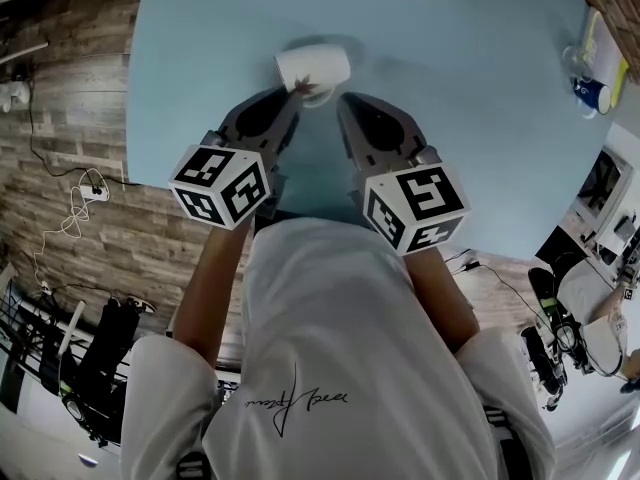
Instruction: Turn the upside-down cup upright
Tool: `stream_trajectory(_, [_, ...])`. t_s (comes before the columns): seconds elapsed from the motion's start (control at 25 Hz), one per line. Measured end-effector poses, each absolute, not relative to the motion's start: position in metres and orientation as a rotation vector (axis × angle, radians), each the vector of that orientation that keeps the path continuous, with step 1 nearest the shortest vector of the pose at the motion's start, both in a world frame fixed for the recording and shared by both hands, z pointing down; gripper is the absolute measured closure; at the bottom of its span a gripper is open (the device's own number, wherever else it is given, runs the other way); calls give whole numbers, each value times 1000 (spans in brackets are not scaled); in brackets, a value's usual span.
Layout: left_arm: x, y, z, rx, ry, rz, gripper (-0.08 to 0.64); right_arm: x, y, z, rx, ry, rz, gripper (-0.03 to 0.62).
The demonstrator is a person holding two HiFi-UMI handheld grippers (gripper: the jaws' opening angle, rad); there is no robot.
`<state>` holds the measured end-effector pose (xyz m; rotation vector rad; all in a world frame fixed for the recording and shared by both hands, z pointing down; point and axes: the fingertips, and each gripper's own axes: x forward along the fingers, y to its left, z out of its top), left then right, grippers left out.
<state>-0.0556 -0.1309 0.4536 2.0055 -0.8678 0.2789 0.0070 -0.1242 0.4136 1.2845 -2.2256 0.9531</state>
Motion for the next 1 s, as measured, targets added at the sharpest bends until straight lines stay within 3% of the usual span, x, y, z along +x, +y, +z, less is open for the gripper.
stream_trajectory(1.0, [-47,-118,451,1976,-846,261,528,19,-130,428,1255,-2230,826,572])
